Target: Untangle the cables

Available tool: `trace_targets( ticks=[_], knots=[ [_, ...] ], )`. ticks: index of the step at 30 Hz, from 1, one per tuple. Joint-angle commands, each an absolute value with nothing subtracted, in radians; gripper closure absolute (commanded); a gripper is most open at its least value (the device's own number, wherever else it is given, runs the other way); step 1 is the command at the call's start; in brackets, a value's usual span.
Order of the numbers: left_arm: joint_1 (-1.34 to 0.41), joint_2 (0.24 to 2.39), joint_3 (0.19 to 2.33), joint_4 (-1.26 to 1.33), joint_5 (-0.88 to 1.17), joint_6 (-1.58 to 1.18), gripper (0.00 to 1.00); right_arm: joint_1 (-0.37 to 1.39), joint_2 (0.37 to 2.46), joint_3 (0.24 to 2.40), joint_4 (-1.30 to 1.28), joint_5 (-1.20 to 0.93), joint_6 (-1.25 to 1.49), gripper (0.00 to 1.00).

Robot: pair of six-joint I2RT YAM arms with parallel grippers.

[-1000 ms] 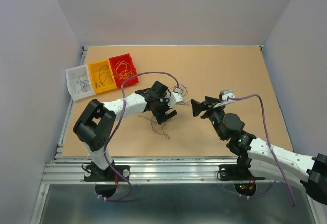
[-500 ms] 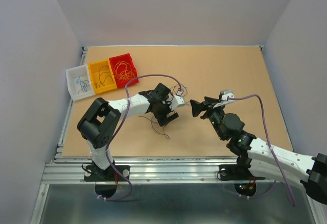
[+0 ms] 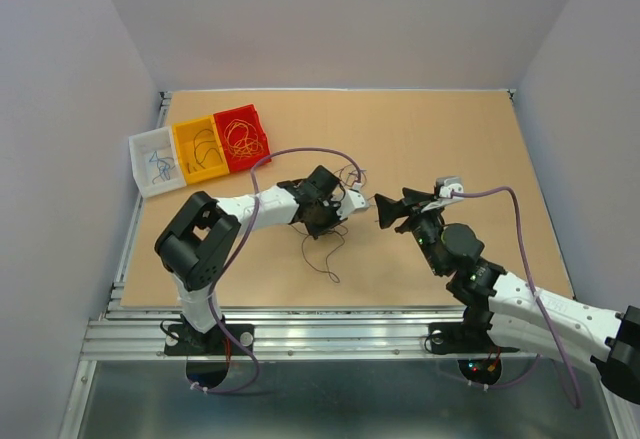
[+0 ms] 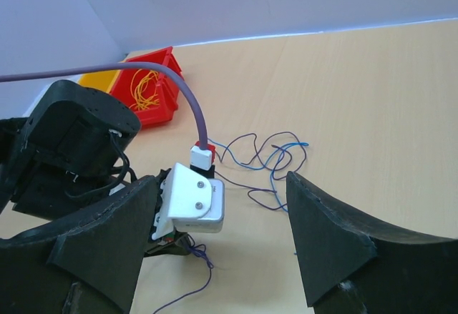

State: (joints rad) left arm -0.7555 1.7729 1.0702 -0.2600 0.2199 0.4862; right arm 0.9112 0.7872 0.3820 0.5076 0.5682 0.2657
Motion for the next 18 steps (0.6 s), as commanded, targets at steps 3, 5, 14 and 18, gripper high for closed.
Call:
trace_targets(
  ticks=[3,5,14,18],
  knots=[
    [-0.637,1.629,1.107,-0.304,0.211,0.476,1.0,0.914,0.79,0.371,0.541,0.589,0.267,0.22],
    [-0.56,1.562,1.158,-0.337,0.288,0.489,1.0,0.914,0.792,0.37,0.546,0.589,0.267,0.22],
    [-0.17,1.508,1.373,-0.431,0.345,0.525,1.0,0.914,0.804,0.373,0.554,0.572,0.268,0.22],
    [-0.077,1.583,1.517,-0.433,0.232,0.522,1.0,0.914,0.813,0.376,0.56,0.569,0.268,0.22]
  ],
)
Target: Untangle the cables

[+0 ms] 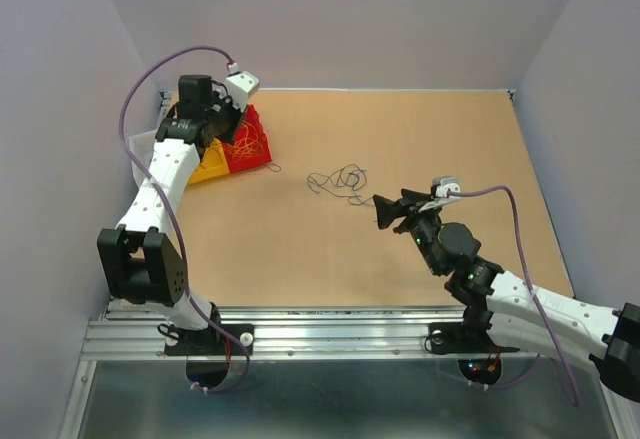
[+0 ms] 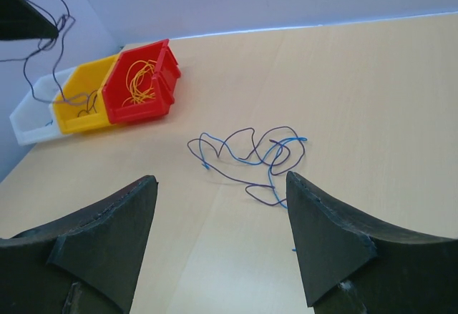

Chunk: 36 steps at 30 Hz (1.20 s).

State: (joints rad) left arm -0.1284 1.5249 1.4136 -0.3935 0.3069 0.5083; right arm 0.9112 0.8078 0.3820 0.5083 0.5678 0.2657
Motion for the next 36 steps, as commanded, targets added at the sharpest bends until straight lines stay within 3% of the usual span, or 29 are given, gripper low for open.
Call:
trace_targets(
  ticks=[1,9,14,19,36],
  knots=[
    [-0.063,1.601,1.538,-0.428,0.207,0.519,1.0,0.914,0.816,0.374,0.56,0.569,0.268,0.22],
    [0.077,1.792,1.736,-0.422,0.066,0.512,1.0,0.914,0.822,0.374,0.569,0.569,0.267,0.22],
    [0.086,1.873,1.759,-0.4,0.009,0.526,1.0,0.914,0.83,0.374,0.572,0.572,0.267,0.22],
    [0.092,1.936,1.75,-0.31,-0.173,0.532,1.0,0.913,0.83,0.374,0.575,0.569,0.267,0.22],
    [0.021,2.27,1.835,-0.359,-0.249,0.532,1.0,0.914,0.882,0.393,0.588,0.568,0.264,0.22]
  ],
)
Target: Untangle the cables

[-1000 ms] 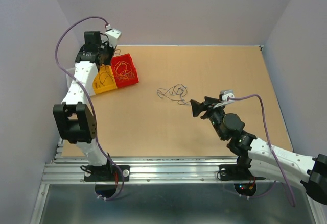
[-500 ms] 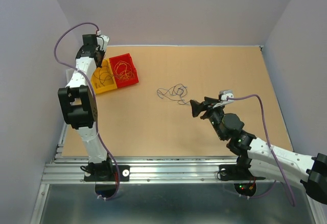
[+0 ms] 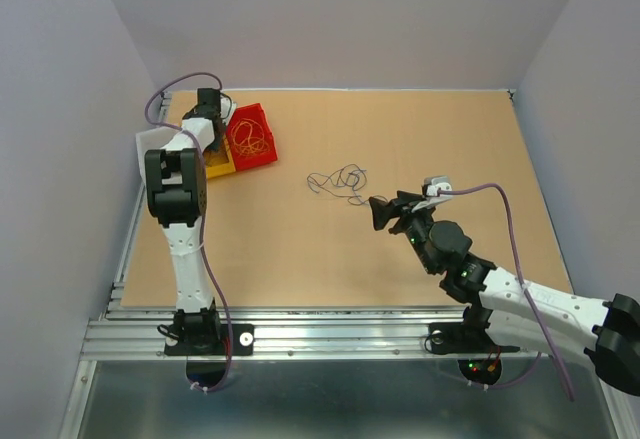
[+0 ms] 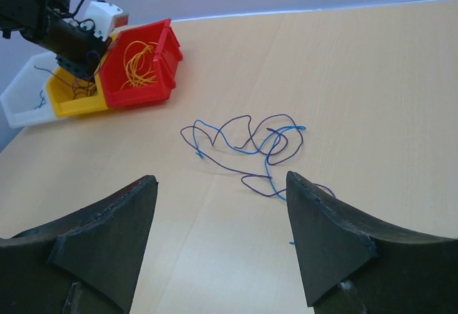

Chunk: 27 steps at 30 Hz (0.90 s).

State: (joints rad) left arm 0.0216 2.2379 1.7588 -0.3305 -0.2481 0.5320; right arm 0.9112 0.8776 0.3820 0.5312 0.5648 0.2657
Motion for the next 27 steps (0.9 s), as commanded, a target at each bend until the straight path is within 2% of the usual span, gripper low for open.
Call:
trace_targets(
  ticks=[1,4,7,8,10,11,13,16,23,27],
  knots=[
    [0.021,2.284,1.863,-0.371,-0.244,0.526,1.0,0.914,0.882,0.394,0.586,0.569,0.265,0.22],
    [0.023,2.296,1.885,-0.399,-0.244,0.517,1.0,0.914,0.882,0.393,0.588,0.565,0.264,0.22],
    [0.032,2.228,1.864,-0.382,-0.219,0.5,0.86,0.914,0.882,0.391,0.589,0.563,0.265,0.22],
    [0.034,2.206,1.858,-0.379,-0.215,0.499,0.75,0.914,0.882,0.39,0.591,0.564,0.264,0.22],
    [0.034,2.14,1.841,-0.379,-0.198,0.492,0.67,0.914,0.885,0.393,0.589,0.563,0.264,0.22],
    [0.034,2.12,1.836,-0.382,-0.189,0.489,0.59,0.913,0.887,0.393,0.592,0.563,0.265,0.22],
    [0.035,2.065,1.822,-0.396,-0.166,0.486,0.54,0.914,0.89,0.394,0.591,0.561,0.267,0.22],
    [0.034,2.0,1.798,-0.391,-0.164,0.479,0.49,0.914,0.899,0.397,0.592,0.561,0.268,0.22],
    [0.034,1.91,1.76,-0.341,-0.166,0.443,0.48,0.913,0.957,0.42,0.591,0.571,0.267,0.21],
    [0.005,1.827,1.669,-0.315,-0.014,0.417,0.48,0.893,1.076,0.489,0.556,0.543,0.276,0.19]
  ],
)
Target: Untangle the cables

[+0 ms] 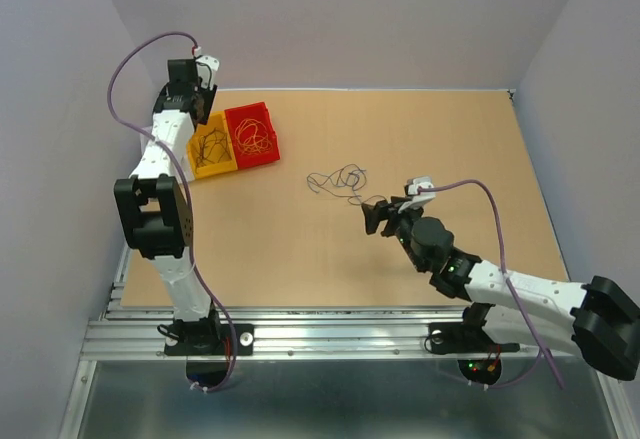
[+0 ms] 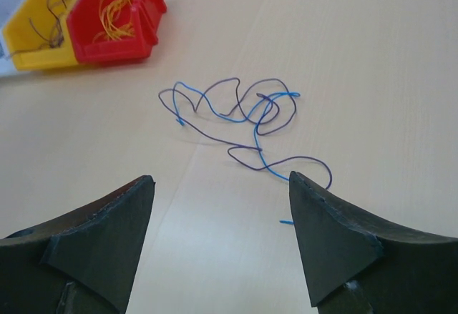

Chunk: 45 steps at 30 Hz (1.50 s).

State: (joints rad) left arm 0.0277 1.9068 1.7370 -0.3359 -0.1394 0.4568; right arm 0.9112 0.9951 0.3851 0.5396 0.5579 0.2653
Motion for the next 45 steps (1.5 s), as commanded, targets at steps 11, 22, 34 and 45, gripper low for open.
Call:
trace_targets(
  ticks=[11,22,34,45],
  knots=[
    [-0.322,1.514,1.249,0.035,0.245,0.307,0.21,0.799,1.52,0.811,0.338,0.511,0.351,0.43],
    [-0.417,1.519,1.188,0.261,0.225,0.207,0.21,0.753,1.766,0.994,0.226,0.433,0.368,0.37],
    [-0.417,1.358,0.934,0.425,0.279,0.265,0.21,0.753,1.809,1.068,0.051,0.474,0.408,1.0],
    [-0.419,1.348,0.851,0.52,0.655,0.285,0.2,0.755,1.367,0.822,0.277,0.118,0.33,1.0]
  ],
)
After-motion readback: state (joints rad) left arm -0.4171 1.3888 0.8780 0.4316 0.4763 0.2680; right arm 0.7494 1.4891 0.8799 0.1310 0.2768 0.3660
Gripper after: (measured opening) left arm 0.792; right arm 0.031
